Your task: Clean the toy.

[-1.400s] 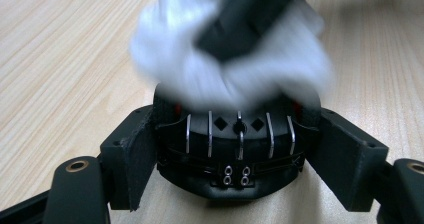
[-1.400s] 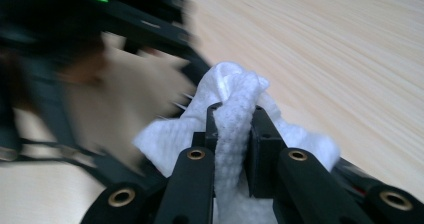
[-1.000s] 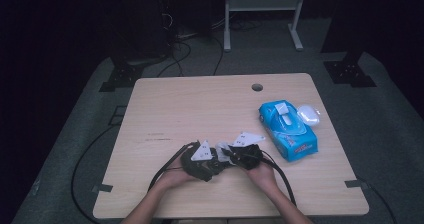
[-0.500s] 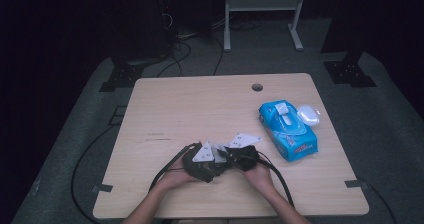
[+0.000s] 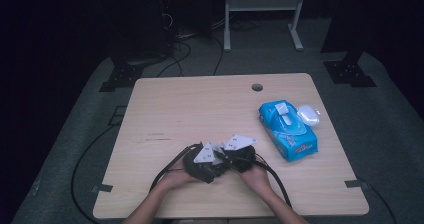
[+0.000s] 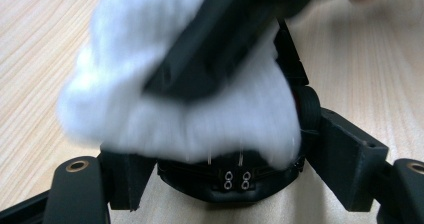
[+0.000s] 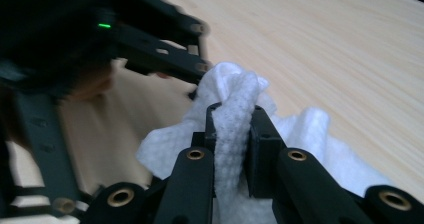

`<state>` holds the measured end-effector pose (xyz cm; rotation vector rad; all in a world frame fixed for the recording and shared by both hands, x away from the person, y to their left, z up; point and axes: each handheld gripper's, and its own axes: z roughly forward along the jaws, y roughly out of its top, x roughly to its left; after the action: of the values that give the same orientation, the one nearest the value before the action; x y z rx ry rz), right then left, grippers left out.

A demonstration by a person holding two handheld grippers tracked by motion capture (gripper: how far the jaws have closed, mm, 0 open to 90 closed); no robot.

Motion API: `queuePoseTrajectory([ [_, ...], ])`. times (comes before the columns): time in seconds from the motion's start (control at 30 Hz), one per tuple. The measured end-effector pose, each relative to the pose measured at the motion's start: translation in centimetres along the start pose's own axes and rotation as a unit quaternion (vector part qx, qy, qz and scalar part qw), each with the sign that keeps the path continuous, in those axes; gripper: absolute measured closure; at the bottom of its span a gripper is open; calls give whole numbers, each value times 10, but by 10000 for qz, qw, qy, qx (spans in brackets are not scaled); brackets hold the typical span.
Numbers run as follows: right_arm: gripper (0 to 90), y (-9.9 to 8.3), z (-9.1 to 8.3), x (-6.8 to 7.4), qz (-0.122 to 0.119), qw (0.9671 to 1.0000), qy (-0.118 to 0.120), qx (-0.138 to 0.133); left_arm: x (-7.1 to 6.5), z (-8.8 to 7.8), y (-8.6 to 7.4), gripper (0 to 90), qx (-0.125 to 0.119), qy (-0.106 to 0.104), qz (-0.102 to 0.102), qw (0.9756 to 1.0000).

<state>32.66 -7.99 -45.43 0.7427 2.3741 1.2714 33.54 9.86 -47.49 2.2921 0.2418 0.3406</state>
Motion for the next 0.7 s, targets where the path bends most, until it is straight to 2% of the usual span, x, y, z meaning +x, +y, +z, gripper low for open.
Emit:
queuePoseTrajectory([
  [0.07,817,1,0,-2,-13,9999,-100,19,1,-2,0,244,-102,7,-78,9999],
  [0.17,819,-2,-5,-14,149,9992,-358,43,1,-2,0,243,-103,11,-76,9999],
  [0.23,818,-4,-7,-17,312,9989,-357,46,1,-1,0,243,-110,14,-86,9999],
  [0.3,819,-4,-7,-13,223,9993,-287,26,1,-1,0,243,-76,18,-24,10000],
  [0.33,818,-3,-6,-10,172,9998,-140,-4,1,-2,0,244,-68,13,-33,10000],
  [0.43,818,-1,-4,-6,-34,9998,-191,40,2,-3,0,243,-54,25,-23,10000],
  [0.5,818,-2,-7,-13,56,9994,-335,92,2,-4,-1,243,-33,52,-31,10000],
  [0.57,818,-8,-11,-25,41,9977,-649,196,4,-6,-3,243,-7,39,-30,10000],
  [0.63,818,-16,-16,-38,438,9968,-656,151,5,-6,-4,243,-56,24,-118,9999],
  [0.7,818,-21,-18,-44,604,9962,-611,105,5,-6,-3,243,-45,30,-88,9999],
])
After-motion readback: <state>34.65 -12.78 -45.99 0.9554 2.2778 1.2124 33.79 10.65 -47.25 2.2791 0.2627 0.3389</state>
